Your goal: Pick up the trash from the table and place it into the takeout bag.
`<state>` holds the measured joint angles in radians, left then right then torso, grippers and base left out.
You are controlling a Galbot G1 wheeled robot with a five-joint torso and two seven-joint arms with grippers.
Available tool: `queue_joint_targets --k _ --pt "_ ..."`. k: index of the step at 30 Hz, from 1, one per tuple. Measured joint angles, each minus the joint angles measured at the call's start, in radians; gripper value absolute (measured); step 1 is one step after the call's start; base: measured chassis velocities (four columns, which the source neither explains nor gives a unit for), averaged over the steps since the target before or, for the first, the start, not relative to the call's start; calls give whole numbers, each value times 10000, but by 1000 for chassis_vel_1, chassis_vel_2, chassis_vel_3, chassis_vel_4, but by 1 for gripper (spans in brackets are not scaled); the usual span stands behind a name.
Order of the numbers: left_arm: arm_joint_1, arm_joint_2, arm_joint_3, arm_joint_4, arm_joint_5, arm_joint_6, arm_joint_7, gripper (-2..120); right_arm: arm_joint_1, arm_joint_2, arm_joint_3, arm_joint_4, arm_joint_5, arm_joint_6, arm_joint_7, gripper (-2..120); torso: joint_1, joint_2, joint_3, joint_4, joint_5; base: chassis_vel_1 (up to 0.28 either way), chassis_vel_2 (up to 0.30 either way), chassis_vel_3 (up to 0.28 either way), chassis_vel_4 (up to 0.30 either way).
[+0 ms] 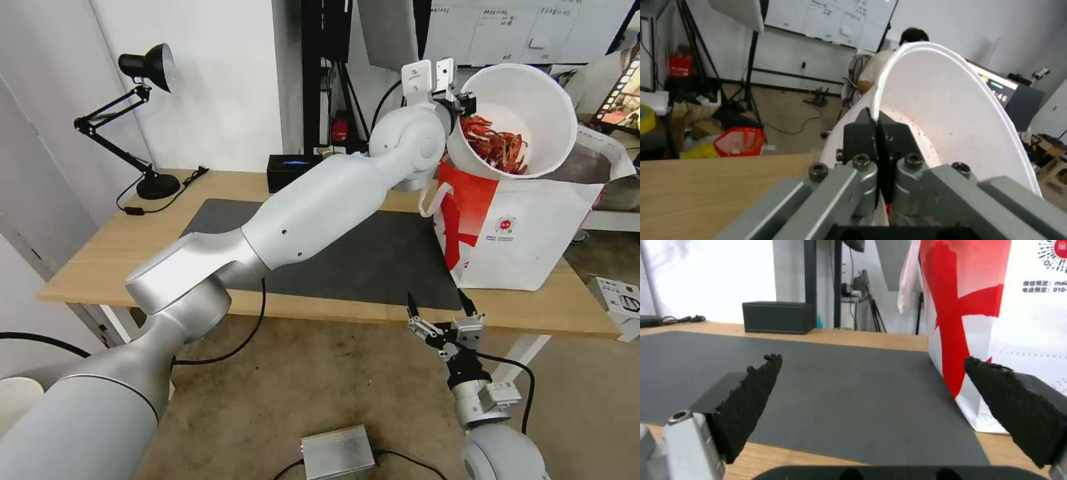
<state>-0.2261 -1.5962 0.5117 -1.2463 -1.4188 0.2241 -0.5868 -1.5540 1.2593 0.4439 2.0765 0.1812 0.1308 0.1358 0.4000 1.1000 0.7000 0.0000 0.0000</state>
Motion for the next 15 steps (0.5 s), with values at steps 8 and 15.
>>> queue_joint_targets --k 8,15 --pt "22 0 104 -22 30 -3 131 32 0 0 0 0 0 0 0 100 0 0 0 0 0 0 0 0 0" --pt "35 1 114 -38 57 -13 138 50 -1 0 0 0 0 0 0 100 0 0 0 0 0 0 0 0 0"
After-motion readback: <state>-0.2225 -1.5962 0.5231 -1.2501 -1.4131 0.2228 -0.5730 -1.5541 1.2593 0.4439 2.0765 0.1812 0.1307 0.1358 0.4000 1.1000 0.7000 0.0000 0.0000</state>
